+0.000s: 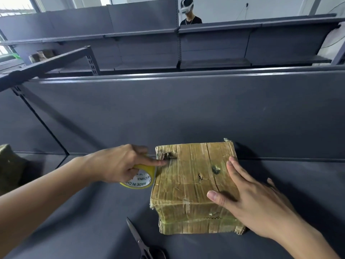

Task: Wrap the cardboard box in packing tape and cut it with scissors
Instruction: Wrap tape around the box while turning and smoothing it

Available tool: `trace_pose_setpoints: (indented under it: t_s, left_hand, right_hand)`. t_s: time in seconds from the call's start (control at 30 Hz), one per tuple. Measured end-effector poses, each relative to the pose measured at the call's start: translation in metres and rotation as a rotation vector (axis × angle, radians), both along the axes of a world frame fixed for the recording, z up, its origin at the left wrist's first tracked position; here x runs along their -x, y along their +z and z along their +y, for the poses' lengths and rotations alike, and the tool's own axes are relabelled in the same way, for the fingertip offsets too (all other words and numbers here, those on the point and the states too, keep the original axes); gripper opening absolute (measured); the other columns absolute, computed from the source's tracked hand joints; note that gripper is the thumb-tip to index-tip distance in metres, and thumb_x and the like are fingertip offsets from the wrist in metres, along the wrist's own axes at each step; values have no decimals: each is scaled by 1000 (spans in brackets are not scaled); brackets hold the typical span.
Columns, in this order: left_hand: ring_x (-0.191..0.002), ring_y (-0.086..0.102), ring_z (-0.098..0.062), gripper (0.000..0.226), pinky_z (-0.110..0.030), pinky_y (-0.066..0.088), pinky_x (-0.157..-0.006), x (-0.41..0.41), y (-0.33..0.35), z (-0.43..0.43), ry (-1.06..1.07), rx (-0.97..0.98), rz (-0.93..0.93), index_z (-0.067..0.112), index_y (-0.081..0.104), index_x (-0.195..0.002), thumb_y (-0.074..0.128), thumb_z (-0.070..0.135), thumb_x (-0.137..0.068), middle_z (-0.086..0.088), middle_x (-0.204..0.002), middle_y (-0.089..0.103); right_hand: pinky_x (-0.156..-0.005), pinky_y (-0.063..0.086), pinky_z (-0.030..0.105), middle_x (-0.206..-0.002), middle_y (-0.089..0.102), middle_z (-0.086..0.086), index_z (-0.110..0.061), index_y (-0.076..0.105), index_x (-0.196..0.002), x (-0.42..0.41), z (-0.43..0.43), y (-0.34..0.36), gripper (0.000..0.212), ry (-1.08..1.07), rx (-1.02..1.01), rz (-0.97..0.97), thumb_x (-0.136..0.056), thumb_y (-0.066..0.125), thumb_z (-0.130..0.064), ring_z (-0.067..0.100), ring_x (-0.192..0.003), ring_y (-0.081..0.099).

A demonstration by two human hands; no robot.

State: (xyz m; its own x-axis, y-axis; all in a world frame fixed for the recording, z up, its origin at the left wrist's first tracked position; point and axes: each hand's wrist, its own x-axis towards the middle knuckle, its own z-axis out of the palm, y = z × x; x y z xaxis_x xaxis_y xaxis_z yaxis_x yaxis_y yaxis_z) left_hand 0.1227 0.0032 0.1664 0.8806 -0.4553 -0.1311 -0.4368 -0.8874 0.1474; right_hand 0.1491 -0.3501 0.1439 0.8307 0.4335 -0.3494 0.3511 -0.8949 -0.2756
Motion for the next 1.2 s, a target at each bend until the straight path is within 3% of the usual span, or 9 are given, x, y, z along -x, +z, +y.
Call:
trace_pose_setpoints:
  t_s: [0.2, 0.3, 0.4, 0.47, 0.57, 0.7, 0.87, 1.03, 1.2]
  left_hand:
    - [-69, 37, -5, 83, -20, 38, -67, 11, -32, 5, 24, 29, -72, 58, 29, -151, 55, 15, -85, 9, -90, 38]
    - [-75, 47, -3, 72, -18, 45, -76, 17, -44, 6, 51, 36, -117, 65, 21, -149, 61, 59, -89, 12, -100, 39]
    - [-100, 51, 4, 92, -4, 37, -93, 21, -51, 4, 70, 145, -81, 61, 25, -150, 63, 85, -69, 15, -122, 37]
    - [-121, 45, 11, 97, -4, 35, -103, 20, -58, 3, 34, 247, -115, 50, 35, -153, 66, 83, -67, 14, -132, 37]
    - [-136, 43, 3, 86, -17, 44, -108, 21, -66, 1, 37, 422, -128, 47, 42, -151, 64, 77, -73, 13, -140, 39]
    - [-134, 52, -9, 78, -32, 52, -103, 22, -71, -4, 76, 477, -166, 41, 52, -147, 61, 77, -78, 7, -141, 44]
    - [-125, 57, 0, 76, -25, 53, -97, 27, -76, -8, 110, 502, -284, 34, 58, -143, 75, 69, -77, 17, -137, 48]
    - [-113, 63, -1, 102, -29, 56, -90, 31, -77, -10, 195, 480, -296, 20, 48, -151, 80, 72, -70, 14, -133, 53]
    - [-130, 50, 2, 97, -24, 47, -106, 27, -66, -6, 148, 424, -153, 28, 45, -153, 80, 69, -72, 21, -138, 41]
  right_hand:
    - [-126, 5, 54, -146, -45, -35, -39, -24, -155, -1, 0, -3, 123, 2, 13, -11, -53, -8, -106, 11, -149, 32]
    - [-125, -1, 56, -152, -40, -28, -35, -23, -156, -3, 3, 1, 124, 17, 88, -30, -53, -10, -104, 28, -155, 15]
    - [-122, -11, 57, -162, -28, -12, -21, -13, -160, -2, 16, 7, 137, 42, 175, -107, -51, -17, -104, 27, -155, -15]
    - [-121, -15, 57, -164, -24, 1, -10, -9, -158, 2, 27, 8, 138, 60, 199, -138, -55, -19, -101, 26, -150, -29]
    - [-121, -16, 57, -158, -32, 12, -5, -17, -152, 9, 46, 7, 130, 114, 178, -116, -62, -17, -98, 30, -146, -34]
    - [-122, -14, 57, -155, -40, 11, -8, -27, -149, 23, 84, 5, 120, 263, 126, -62, -71, -4, -97, 32, -146, -35]
    - [-122, -11, 56, -163, -26, 15, -3, -13, -157, 40, 136, -2, 118, 361, 8, -152, -85, 37, -81, 30, -153, -24]
    - [-123, -9, 56, -166, -17, 17, -2, -10, -158, 42, 138, -10, 98, 378, -29, -273, -92, 44, -51, 33, -155, -16]
    - [-123, -8, 57, -168, -12, 15, -10, 1, -161, 40, 134, -10, 91, 393, -51, -324, -94, 42, -56, 33, -155, -13]
